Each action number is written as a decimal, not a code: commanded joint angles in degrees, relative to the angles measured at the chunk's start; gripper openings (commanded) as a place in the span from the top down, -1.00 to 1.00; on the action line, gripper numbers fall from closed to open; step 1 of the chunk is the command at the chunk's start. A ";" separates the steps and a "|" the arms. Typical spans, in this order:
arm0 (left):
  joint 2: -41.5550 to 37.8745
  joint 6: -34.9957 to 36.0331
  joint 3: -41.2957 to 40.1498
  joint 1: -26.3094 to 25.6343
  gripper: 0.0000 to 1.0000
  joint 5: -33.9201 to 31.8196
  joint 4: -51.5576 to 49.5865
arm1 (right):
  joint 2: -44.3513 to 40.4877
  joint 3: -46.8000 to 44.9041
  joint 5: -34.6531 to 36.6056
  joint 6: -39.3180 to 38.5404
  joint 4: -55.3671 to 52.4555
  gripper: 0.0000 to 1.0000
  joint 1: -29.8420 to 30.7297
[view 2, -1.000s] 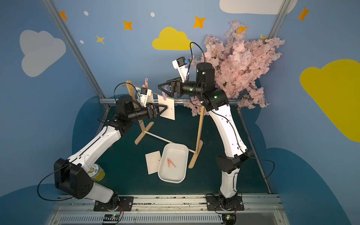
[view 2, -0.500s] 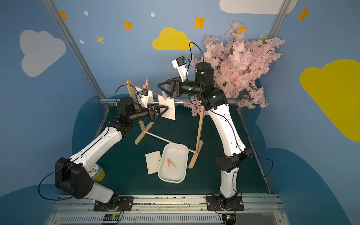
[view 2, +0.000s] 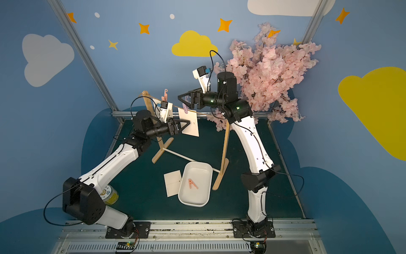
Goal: Remove the postcards from the strings
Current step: Pinch the postcard on the clothesline.
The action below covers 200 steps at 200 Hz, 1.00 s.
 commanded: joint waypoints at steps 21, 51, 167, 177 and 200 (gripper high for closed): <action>-0.14 0.24 -0.49 -0.01 -0.19 1.17 1.48 | 0.23 1.64 -2.03 -0.90 0.25 -0.66 -0.03; -0.80 0.44 -0.91 -0.03 -0.07 1.54 1.30 | 0.37 1.62 -2.07 -0.59 0.60 -0.66 -0.01; -2.95 1.23 -2.19 0.12 0.37 2.15 0.84 | 1.56 1.60 -2.47 -1.32 -0.61 -0.66 -0.03; -3.09 1.23 -2.34 0.14 0.42 2.15 0.86 | 1.57 1.63 -2.71 -1.49 -0.83 -0.66 -0.02; -3.38 1.23 -2.49 0.19 0.53 2.12 0.84 | 1.62 1.60 -2.93 -2.07 -1.24 -0.66 -0.03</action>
